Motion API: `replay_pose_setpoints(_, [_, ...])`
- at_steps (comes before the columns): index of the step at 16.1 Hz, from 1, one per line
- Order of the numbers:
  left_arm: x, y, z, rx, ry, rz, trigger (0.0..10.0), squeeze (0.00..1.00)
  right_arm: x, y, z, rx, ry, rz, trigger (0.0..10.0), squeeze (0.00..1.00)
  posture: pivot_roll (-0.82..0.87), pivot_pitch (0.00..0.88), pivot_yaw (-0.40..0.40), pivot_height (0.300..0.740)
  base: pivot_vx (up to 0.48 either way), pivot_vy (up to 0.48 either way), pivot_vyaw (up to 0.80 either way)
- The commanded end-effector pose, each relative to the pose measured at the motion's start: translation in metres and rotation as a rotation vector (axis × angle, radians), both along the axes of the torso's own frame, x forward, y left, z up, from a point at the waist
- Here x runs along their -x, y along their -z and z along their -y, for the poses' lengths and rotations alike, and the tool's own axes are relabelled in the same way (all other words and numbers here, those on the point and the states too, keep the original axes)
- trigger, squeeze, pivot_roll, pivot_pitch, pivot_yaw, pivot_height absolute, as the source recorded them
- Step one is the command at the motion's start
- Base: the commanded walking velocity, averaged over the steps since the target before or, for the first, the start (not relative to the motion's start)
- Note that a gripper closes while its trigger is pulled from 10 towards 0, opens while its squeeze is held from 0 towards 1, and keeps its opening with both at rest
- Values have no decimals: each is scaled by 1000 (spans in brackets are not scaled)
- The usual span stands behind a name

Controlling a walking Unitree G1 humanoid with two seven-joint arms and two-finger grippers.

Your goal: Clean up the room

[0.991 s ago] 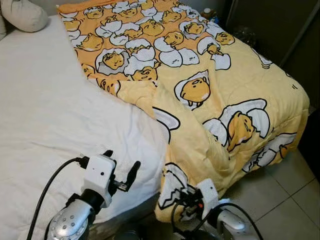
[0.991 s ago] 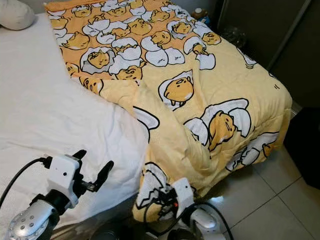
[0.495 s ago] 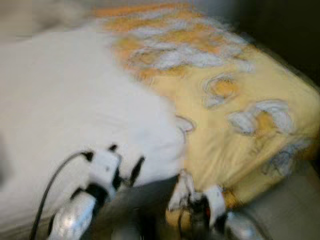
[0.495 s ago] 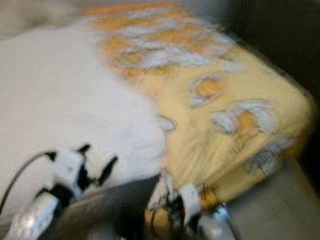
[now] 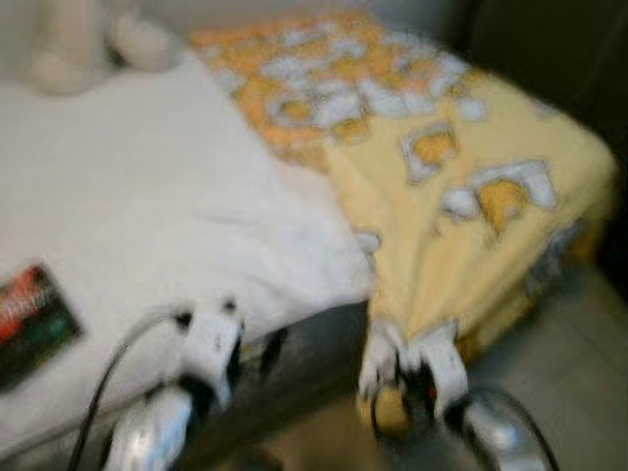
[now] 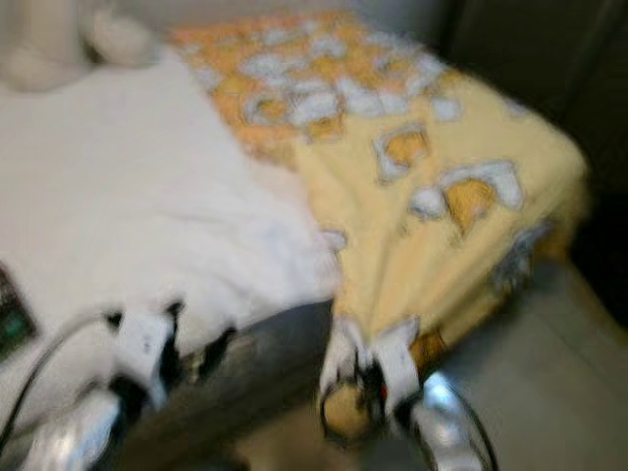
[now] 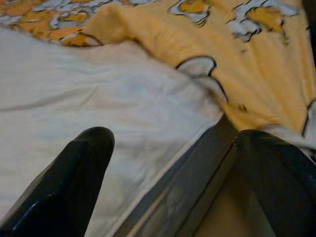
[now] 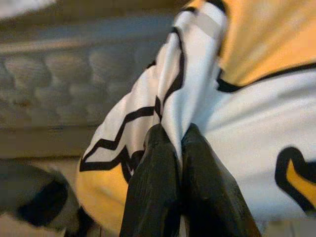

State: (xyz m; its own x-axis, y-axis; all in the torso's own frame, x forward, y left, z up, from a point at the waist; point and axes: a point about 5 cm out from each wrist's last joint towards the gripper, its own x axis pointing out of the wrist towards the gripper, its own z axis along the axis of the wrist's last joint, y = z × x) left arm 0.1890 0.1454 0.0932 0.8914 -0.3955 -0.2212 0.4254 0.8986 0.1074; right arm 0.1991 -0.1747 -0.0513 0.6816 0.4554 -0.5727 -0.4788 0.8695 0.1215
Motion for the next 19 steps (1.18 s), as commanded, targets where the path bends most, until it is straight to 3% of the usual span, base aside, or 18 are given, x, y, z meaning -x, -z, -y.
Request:
replay_pose_setpoints(1, [1,1,2,-2,6,-2,10000,0,19,14,-9,38,-101,-98,0,0,63,80,47,740,0,0,0])
replay_pose_setpoints(2, [1,2,4,2,9,-6,10000,0,27,19,-2,87,-115,-130,0,0,62,79,44,740,0,0,0])
replay_pose_setpoints(6, [2,4,3,-3,12,-14,10000,0,44,26,2,81,-167,-186,0,0,58,80,41,740,0,0,0])
replay_pose_setpoints(10, [1,4,5,-11,25,-9,10000,0,52,28,4,80,-217,-224,0,0,60,84,39,740,0,0,0])
replay_pose_setpoints(15, [-2,4,7,-8,27,-4,10000,0,45,27,28,151,-67,-228,0,0,49,81,34,740,0,0,0])
replay_pose_setpoints(16, [-5,3,8,-7,25,5,10000,0,28,19,28,165,0,-138,10000,0,43,76,31,740,0,0,0])
replay_pose_setpoints(17, [-9,2,8,-8,22,16,10000,0,10,10,26,171,63,-49,10000,0,40,72,29,740,0,0,0])
replay_pose_setpoints(19, [-12,2,9,-3,20,19,10000,0,-3,3,25,185,104,5,10000,0,35,63,25,735,0,0,0])
